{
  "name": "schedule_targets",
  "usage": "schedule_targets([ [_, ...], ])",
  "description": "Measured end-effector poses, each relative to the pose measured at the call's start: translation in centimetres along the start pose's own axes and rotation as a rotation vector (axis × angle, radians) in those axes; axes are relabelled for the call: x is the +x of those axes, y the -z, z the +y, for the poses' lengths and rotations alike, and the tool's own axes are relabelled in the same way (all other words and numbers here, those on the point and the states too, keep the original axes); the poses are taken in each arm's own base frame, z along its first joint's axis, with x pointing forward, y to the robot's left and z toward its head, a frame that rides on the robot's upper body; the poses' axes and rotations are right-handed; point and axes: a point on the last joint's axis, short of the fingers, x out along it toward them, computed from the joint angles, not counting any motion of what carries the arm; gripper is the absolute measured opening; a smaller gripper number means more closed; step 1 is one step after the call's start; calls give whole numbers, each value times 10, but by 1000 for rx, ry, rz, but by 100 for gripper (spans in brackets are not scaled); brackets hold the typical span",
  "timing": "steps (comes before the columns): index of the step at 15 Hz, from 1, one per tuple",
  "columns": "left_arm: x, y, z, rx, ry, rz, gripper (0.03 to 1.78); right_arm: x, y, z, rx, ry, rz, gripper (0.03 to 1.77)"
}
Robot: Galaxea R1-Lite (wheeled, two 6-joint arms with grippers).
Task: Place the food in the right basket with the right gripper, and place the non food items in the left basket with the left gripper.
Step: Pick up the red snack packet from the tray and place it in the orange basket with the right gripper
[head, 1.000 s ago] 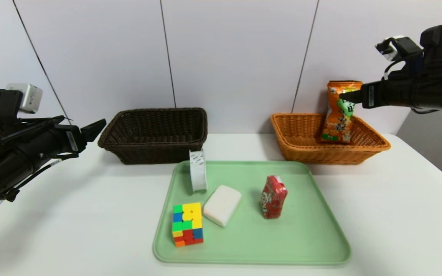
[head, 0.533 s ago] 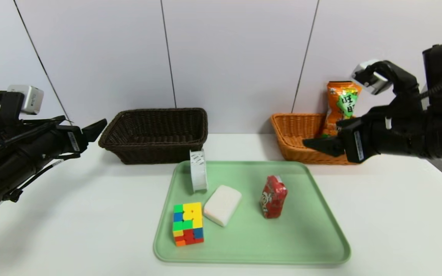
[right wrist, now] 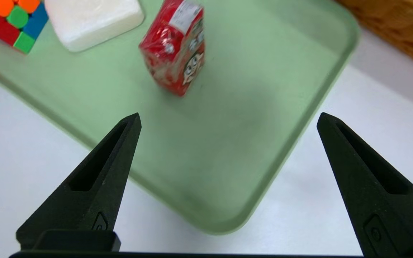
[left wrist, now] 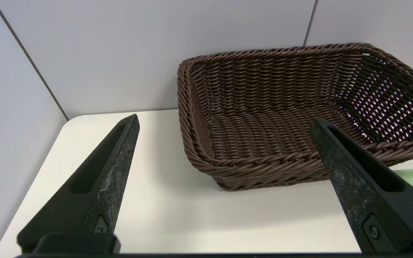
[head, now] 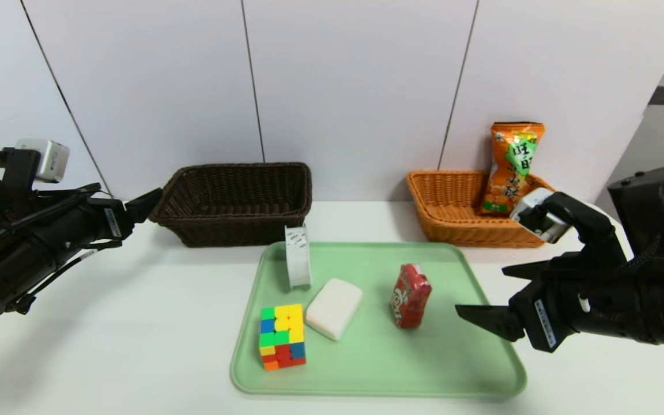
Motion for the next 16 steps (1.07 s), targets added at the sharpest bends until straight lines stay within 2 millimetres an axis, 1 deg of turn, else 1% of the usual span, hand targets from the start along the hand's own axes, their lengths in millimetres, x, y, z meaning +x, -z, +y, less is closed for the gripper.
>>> schedule_targets([
  [2, 0, 0, 0, 4, 0, 0, 169, 5, 3, 9, 30, -32, -15, 169],
  [6, -1, 0, 0, 3, -1, 1, 169, 25, 1, 15, 22, -54, -37, 169],
  [11, -4, 2, 0, 9, -3, 6, 169, 56, 1, 18, 17, -58, -61, 169],
  [16, -6, 5, 0, 5, -6, 19, 169, 85, 7, 18, 17, -56, -16, 169],
])
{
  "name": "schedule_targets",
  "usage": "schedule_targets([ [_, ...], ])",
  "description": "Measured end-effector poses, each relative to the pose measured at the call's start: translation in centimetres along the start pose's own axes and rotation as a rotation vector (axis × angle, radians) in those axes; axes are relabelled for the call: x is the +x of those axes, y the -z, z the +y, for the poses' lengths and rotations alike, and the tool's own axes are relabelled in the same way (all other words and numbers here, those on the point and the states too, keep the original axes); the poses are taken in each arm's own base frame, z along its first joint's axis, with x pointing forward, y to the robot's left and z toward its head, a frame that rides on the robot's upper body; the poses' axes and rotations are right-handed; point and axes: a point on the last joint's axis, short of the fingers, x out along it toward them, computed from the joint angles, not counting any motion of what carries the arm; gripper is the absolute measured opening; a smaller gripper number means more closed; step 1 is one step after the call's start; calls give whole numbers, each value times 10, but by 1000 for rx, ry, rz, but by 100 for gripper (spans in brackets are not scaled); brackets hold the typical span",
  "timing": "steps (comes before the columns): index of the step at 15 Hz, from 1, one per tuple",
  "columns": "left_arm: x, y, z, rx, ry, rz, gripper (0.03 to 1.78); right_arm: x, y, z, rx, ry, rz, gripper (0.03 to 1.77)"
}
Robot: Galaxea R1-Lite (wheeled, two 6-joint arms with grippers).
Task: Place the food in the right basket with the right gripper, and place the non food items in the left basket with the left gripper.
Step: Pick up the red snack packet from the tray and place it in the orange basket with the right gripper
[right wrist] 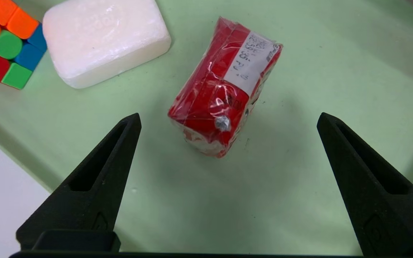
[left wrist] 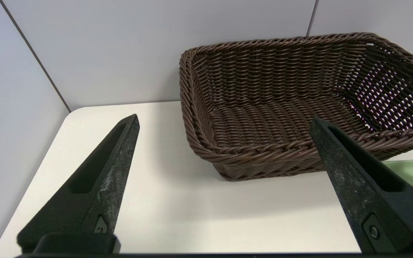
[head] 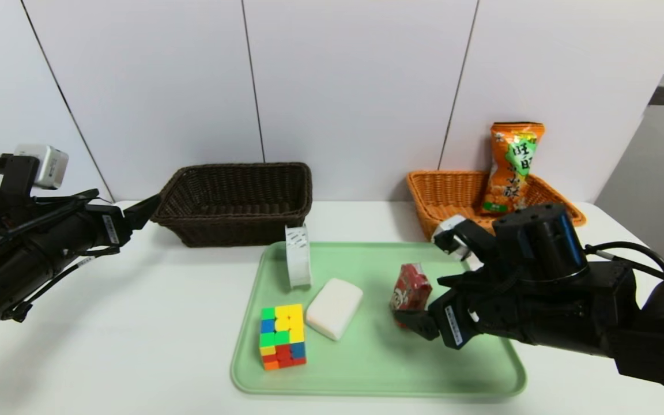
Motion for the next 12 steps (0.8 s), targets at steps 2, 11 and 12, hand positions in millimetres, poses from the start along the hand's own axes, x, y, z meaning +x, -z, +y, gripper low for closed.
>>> schedule_targets([
  [2, -1, 0, 0, -2, 0, 1, 169, 10, 0, 0, 0, 1, -24, 169],
  [11, -3, 4, -1, -2, 1, -15, 169, 30, 2, -5, 7, 21, -53, 169],
  [12, -3, 5, -1, -2, 1, -14, 169, 30, 1, -5, 7, 23, -65, 169],
])
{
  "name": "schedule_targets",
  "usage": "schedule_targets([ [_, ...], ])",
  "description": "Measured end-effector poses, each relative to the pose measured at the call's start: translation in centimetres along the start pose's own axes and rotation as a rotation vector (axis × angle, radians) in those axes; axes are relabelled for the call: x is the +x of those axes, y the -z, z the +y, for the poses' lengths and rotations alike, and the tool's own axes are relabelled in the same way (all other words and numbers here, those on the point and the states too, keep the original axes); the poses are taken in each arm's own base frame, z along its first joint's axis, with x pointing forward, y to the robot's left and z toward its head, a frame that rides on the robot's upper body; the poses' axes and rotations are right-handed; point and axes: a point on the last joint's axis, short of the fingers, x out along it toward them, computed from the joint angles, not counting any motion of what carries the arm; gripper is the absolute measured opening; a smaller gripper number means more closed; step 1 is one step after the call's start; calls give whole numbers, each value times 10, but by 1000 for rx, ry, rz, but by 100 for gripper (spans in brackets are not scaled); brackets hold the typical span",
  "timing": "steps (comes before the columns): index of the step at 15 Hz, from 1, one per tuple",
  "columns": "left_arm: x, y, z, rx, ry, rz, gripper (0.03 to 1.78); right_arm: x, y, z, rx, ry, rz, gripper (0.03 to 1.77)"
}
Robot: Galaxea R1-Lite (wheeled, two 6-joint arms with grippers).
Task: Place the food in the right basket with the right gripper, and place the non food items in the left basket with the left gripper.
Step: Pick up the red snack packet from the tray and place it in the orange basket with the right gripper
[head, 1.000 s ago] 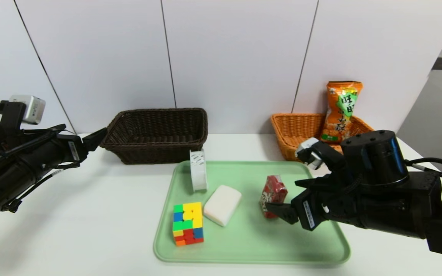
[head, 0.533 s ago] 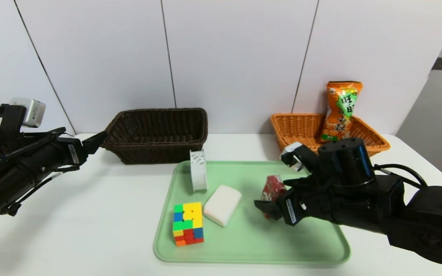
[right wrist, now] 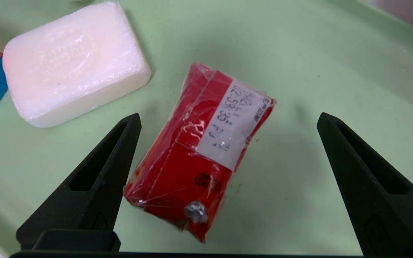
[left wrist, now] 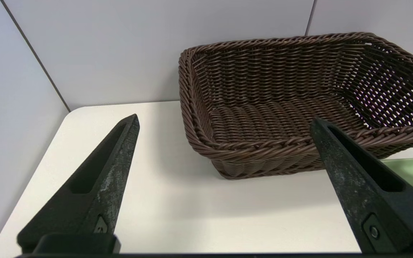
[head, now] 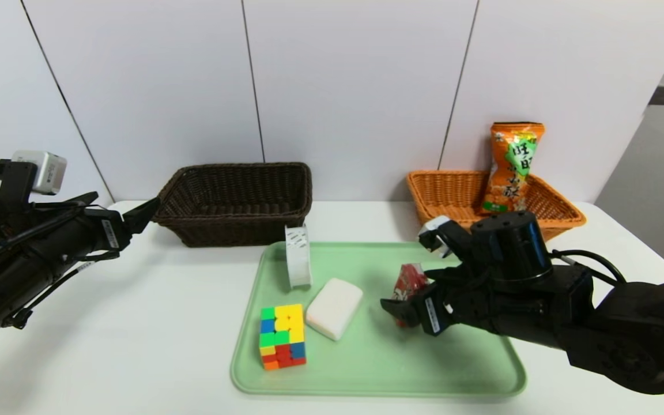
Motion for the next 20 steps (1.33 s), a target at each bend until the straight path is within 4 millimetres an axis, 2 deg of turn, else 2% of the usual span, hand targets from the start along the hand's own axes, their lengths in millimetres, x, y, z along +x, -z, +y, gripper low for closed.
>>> schedule_targets([
  [12, -1, 2, 0, -1, 1, 8, 169, -1, 2, 0, -1, 24, 1, 170],
  [13, -1, 2, 0, -1, 0, 9, 169, 0, 2, 0, -1, 25, -8, 164],
  [17, -1, 3, 0, -2, 0, 12, 169, 1, 3, 0, 0, 25, -24, 102],
  [20, -1, 3, 0, -2, 0, 13, 169, 0, 4, 0, -1, 26, -24, 70],
])
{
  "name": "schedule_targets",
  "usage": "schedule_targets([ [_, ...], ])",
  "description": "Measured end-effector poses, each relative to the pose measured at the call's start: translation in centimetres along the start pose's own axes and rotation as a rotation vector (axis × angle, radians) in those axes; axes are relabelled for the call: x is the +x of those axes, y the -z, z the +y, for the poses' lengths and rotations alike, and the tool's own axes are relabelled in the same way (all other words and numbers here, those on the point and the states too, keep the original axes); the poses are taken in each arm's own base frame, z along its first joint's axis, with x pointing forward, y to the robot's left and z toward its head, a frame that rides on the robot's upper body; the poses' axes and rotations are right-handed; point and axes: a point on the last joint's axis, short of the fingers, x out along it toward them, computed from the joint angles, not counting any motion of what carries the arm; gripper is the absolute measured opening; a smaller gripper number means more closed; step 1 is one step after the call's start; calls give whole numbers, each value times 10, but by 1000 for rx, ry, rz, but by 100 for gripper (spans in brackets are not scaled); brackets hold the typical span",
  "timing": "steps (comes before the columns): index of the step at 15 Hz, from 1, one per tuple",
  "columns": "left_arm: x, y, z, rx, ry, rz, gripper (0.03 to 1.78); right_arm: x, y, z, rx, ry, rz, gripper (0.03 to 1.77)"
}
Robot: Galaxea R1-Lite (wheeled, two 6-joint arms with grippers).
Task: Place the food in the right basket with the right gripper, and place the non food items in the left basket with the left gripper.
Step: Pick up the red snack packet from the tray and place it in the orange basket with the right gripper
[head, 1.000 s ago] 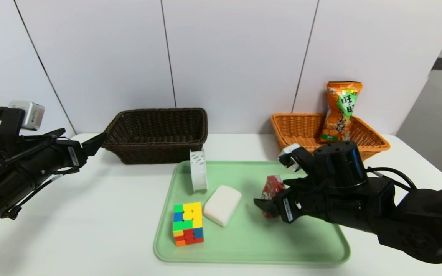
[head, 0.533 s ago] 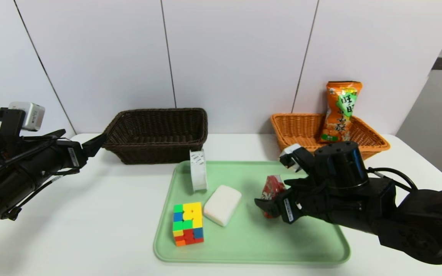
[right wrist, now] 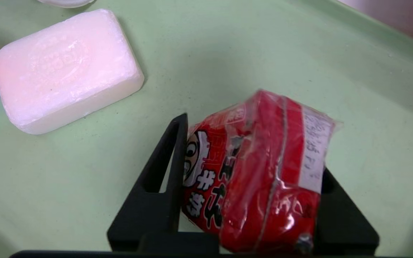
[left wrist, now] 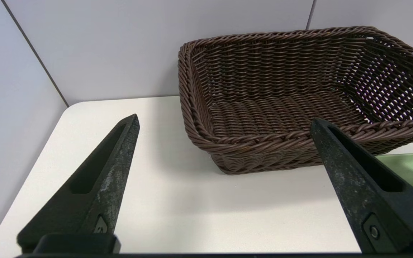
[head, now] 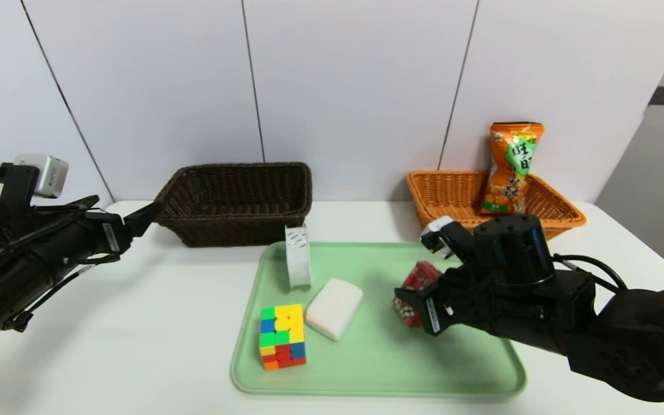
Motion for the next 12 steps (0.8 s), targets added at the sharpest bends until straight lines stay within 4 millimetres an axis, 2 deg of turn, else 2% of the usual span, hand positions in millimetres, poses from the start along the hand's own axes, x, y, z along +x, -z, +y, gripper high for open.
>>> schedule_targets([
  [1, 0, 0, 0, 0, 0, 0, 169, 0, -1, 0, 0, -1, -5, 37],
  [6, 1, 1, 0, 0, 0, 3, 169, -7, -8, 2, -5, -5, -38, 39],
  [8, 1, 1, 0, 0, 1, 4, 169, -12, -17, 2, -8, -2, -82, 39],
  [10, 1, 1, 0, -2, 1, 4, 169, -19, -38, -5, -5, 16, -164, 39],
  [12, 1, 1, 0, -1, 1, 5, 169, -25, -63, -27, 2, 83, -252, 39],
])
